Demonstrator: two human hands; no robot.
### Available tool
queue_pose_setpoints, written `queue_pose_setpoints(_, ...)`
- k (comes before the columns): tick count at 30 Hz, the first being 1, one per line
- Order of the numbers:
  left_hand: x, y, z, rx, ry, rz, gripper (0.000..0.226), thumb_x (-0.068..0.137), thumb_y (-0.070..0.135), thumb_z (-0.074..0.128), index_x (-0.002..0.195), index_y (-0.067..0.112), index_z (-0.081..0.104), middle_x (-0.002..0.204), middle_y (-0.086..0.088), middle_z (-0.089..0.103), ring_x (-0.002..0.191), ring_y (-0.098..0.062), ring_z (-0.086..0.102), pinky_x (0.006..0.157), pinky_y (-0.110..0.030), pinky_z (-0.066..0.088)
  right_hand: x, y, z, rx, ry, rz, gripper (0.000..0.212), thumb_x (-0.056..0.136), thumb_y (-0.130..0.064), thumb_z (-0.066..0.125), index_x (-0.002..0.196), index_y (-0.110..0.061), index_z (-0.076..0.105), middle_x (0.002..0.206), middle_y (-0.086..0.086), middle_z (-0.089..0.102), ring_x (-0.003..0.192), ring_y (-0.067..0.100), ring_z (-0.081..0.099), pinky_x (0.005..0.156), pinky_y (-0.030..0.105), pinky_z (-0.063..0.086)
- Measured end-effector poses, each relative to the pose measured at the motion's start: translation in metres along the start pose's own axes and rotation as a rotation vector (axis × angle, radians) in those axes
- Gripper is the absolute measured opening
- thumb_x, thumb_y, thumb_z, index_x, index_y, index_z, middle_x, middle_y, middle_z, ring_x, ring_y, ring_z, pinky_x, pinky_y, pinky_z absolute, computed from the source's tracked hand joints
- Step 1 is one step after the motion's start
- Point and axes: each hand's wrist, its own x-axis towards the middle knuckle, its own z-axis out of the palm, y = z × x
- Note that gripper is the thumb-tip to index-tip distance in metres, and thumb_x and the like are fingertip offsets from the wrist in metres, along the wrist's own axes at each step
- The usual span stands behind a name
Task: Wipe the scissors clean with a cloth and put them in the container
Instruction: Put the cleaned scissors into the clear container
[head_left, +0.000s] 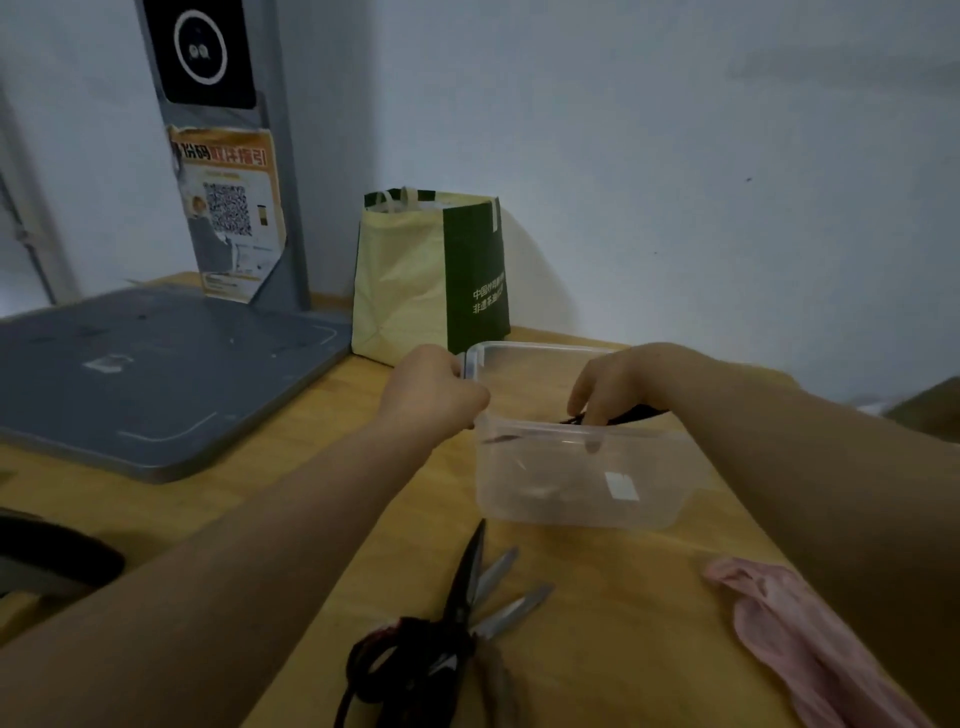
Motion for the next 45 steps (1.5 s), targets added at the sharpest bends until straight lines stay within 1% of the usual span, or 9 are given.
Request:
queue_pose_setpoints(9, 0.001, -0.009, 0.003, -0.076, 0.002, 0.045, 0.008, 0.083, 0.010, 0.060, 0.075, 0.008, 0.063, 0.071, -0.009, 0.059, 0.068, -0.022, 0.059, 0.064, -0.034, 0.051, 0.027, -0.004, 0.019, -0.156, -0.181, 0.064, 0.057, 0.077, -0.043, 0.073, 0.122, -0.009, 0.059, 0.112, 0.003, 0.062, 0.091, 0.017, 0.056, 0.075, 0.030, 0.043)
queue_pose_setpoints(12, -0.006, -0.009, 0.003, -0.187, 0.017, -0.005, 0.019, 0.085, 0.007, 0.056, 0.067, 0.012, 0.058, 0.056, 0.003, 0.050, 0.054, -0.011, 0.045, 0.048, -0.021, 0.038, 0.018, -0.005, 0.015, -0.063, -0.124, 0.057, 0.061, 0.074, -0.043, 0.076, 0.122, -0.009, 0.060, 0.120, 0.007, 0.062, 0.103, 0.022, 0.059, 0.086, 0.031, 0.049)
queue_pose_setpoints(14, -0.013, -0.012, -0.001, -0.269, 0.054, -0.050, 0.024, 0.086, 0.007, 0.054, 0.063, 0.014, 0.055, 0.053, 0.007, 0.047, 0.055, -0.011, 0.042, 0.055, -0.023, 0.040, 0.003, -0.007, 0.007, 0.080, 0.013, 0.041, 0.051, 0.078, -0.030, 0.075, 0.122, -0.007, 0.061, 0.120, 0.009, 0.061, 0.106, 0.024, 0.059, 0.093, 0.033, 0.048)
queue_pose_setpoints(17, -0.030, -0.023, -0.010, -0.200, 0.034, -0.098, 0.025, 0.089, 0.011, 0.054, 0.111, 0.009, 0.065, 0.091, -0.001, 0.062, 0.084, -0.018, 0.059, 0.085, -0.040, 0.054, -0.030, -0.016, -0.001, 0.316, 0.500, -0.060, 0.027, 0.084, -0.016, 0.069, 0.111, -0.009, 0.067, 0.109, 0.006, 0.065, 0.091, 0.017, 0.056, 0.083, 0.026, 0.041)
queue_pose_setpoints(20, -0.058, -0.036, -0.014, 0.098, -0.123, -0.082, 0.013, 0.085, 0.015, 0.060, 0.084, 0.005, 0.067, 0.080, -0.009, 0.057, 0.079, -0.022, 0.058, 0.084, -0.047, 0.053, -0.080, -0.033, 0.011, 0.513, 0.816, -0.199, 0.013, 0.087, -0.013, 0.062, 0.096, -0.019, 0.071, 0.094, -0.004, 0.065, 0.087, 0.010, 0.056, 0.080, 0.023, 0.043)
queue_pose_setpoints(26, -0.119, -0.029, 0.000, 0.614, -0.456, -0.095, 0.062, 0.066, 0.067, 0.069, 0.101, 0.019, 0.052, 0.103, 0.000, 0.046, 0.091, -0.014, 0.049, 0.079, -0.032, 0.049, -0.130, -0.045, 0.076, 0.752, 0.474, -0.251, 0.011, 0.082, -0.012, 0.070, 0.077, -0.022, 0.069, 0.076, -0.007, 0.066, 0.067, 0.004, 0.059, 0.061, 0.020, 0.051)
queue_pose_setpoints(31, -0.135, -0.031, 0.011, 0.828, -0.498, -0.076, 0.037, 0.075, 0.037, 0.070, 0.096, 0.018, 0.046, 0.101, -0.005, 0.039, 0.096, -0.022, 0.044, 0.079, -0.034, 0.048, -0.143, -0.038, 0.117, 0.891, 0.371, -0.158, 0.009, 0.083, -0.009, 0.069, 0.078, -0.017, 0.071, 0.073, 0.001, 0.069, 0.061, 0.008, 0.060, 0.056, 0.025, 0.051)
queue_pose_setpoints(39, -0.156, -0.042, 0.011, 0.382, -0.272, -0.164, 0.055, 0.069, 0.018, 0.072, 0.121, 0.016, 0.056, 0.118, -0.004, 0.056, 0.116, -0.028, 0.050, 0.095, -0.045, 0.046, -0.153, -0.035, 0.150, 1.129, 0.257, -0.118, 0.009, 0.086, -0.003, 0.065, 0.082, -0.010, 0.069, 0.076, 0.010, 0.068, 0.067, 0.015, 0.063, 0.069, 0.029, 0.057)
queue_pose_setpoints(45, -0.177, -0.042, 0.002, 0.084, -0.149, -0.068, 0.066, 0.078, -0.004, 0.064, 0.139, 0.008, 0.043, 0.132, -0.008, 0.051, 0.104, -0.016, 0.049, 0.085, -0.030, 0.047, -0.153, -0.005, 0.156, 0.661, 0.532, 0.089, 0.018, 0.091, -0.018, 0.059, 0.104, -0.021, 0.071, 0.114, -0.002, 0.066, 0.103, 0.015, 0.058, 0.086, 0.031, 0.046)
